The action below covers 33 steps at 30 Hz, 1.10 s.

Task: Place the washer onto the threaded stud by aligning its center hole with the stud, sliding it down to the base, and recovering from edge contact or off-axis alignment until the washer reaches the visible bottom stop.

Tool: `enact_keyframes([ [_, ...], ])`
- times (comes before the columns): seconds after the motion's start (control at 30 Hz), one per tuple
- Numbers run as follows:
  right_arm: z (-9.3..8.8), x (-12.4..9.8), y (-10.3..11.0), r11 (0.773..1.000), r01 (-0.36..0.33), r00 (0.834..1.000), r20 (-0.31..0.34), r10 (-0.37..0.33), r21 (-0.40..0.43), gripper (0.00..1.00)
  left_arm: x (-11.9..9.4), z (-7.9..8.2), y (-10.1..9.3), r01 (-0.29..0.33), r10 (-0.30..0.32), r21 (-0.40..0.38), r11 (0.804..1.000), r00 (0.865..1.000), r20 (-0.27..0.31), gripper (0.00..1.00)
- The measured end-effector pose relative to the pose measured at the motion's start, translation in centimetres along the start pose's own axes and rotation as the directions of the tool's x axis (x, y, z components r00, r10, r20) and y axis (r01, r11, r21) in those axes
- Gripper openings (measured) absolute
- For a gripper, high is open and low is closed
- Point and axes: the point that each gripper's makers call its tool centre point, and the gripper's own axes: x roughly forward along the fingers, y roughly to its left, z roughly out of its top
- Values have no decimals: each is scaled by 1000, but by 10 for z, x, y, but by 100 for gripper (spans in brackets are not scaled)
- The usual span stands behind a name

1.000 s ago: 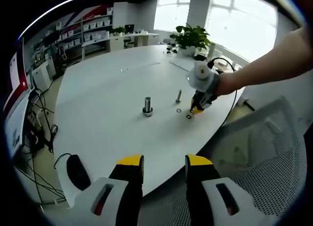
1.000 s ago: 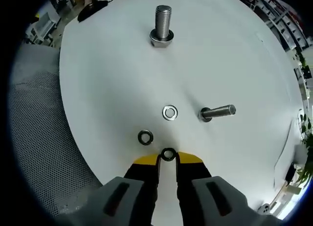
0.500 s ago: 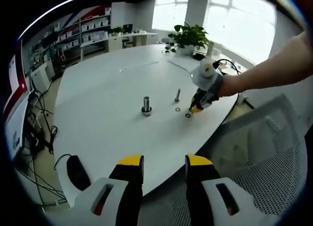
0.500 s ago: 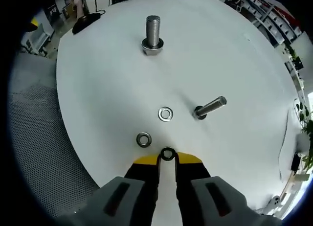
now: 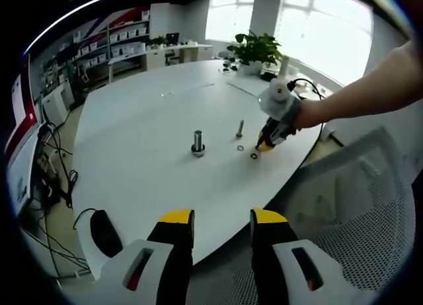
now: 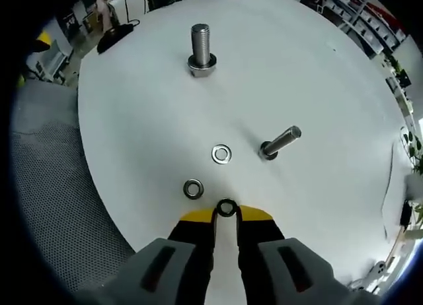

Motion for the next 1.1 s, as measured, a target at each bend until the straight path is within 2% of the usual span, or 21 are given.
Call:
enact_keyframes([
  [0.2,-1,-4,1,1000,-1,1000,-3,1,-25,14,0,0,-1,3,-3,1,1000,1000,1,32],
  [0.6,33,-31,-17,998,25,997,69,-21,-55,14,0,1,-1,6,-6,7,1000,1000,1,32],
  [0.93,52,-49,-32,997,51,993,107,-44,-61,14,0,1,-2,7,-7,8,1000,1000,4,32],
  [1.1,56,-51,-36,996,66,991,121,-58,-65,14,-1,1,-1,6,-6,7,1000,1000,4,31],
])
